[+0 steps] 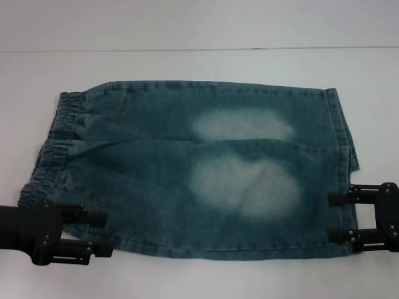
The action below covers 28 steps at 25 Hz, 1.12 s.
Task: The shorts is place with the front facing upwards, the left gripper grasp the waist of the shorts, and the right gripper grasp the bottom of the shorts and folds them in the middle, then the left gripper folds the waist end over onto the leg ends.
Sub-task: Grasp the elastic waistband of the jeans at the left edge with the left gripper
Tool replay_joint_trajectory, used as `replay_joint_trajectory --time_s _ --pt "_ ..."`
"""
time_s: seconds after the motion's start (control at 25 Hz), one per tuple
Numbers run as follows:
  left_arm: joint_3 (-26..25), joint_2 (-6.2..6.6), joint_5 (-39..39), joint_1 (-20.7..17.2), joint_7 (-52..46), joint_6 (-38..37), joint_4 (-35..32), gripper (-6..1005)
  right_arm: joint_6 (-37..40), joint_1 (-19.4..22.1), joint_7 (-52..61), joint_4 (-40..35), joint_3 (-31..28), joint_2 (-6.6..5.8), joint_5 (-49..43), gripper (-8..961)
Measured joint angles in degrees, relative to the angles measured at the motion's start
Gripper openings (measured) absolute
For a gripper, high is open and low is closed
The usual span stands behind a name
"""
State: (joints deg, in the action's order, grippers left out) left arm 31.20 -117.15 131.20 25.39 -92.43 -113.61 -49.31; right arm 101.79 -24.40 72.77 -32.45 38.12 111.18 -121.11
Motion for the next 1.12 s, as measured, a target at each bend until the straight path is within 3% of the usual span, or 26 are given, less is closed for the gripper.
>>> replay_joint_trajectory --time_s 0.52,0.84,1.12 --pt "-0.1 0.27 1.2 0.0 -1.2 2.1 -0.5 668 0.1 -0.3 0.0 0.0 0.2 0.0 0.0 793" --pt "-4.1 1.32 9.8 0.1 -5.4 11.4 -6.2 638 0.1 -0.3 0.0 0.0 0.3 -0.01 0.0 792" --pt "-3.6 0.79 13.1 -0.2 -7.9 21.4 -7.2 612 -0.1 -0.2 0.0 0.3 0.2 0.0 0.0 791"
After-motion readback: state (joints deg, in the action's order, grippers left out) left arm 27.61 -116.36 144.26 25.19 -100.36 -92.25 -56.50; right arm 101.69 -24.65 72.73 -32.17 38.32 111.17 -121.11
